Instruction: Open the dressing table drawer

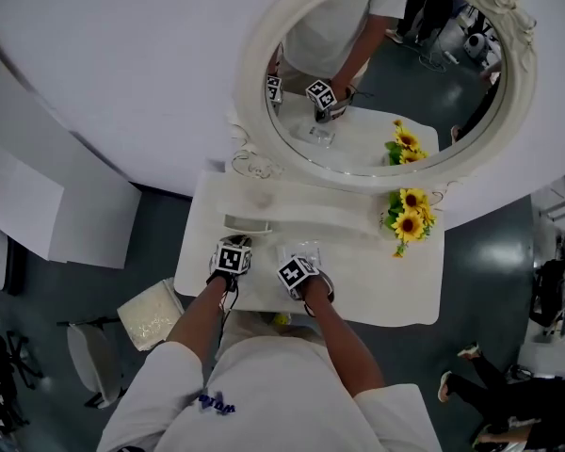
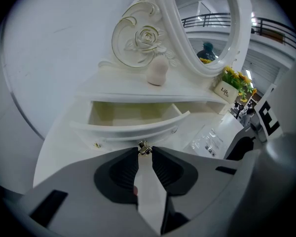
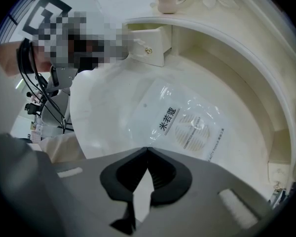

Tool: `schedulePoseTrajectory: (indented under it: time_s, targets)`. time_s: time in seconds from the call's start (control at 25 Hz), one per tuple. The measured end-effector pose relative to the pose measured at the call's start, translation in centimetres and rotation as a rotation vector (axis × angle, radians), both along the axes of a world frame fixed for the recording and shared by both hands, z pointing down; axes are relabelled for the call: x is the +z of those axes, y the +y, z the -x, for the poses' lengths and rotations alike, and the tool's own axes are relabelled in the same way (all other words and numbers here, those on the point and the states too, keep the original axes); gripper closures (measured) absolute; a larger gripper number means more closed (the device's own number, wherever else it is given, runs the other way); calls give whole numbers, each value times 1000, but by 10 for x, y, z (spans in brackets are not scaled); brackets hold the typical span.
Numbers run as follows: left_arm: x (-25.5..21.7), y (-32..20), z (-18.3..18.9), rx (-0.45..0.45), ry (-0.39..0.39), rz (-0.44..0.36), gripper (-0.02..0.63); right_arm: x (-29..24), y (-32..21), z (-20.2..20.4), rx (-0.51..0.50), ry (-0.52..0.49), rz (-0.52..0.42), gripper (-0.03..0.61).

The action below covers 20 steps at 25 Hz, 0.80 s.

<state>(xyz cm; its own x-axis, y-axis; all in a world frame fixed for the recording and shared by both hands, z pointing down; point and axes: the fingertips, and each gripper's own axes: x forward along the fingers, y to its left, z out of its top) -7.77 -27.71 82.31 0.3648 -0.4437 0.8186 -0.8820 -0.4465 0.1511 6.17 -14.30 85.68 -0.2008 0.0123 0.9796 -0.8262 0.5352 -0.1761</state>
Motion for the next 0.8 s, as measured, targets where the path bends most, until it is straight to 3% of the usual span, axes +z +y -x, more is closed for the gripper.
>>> schedulePoseTrajectory:
  time_s: [0.8]
  targets:
    - [2,18,3,2,9,-44,523,-2,-1,-1,5,-2,-9,566]
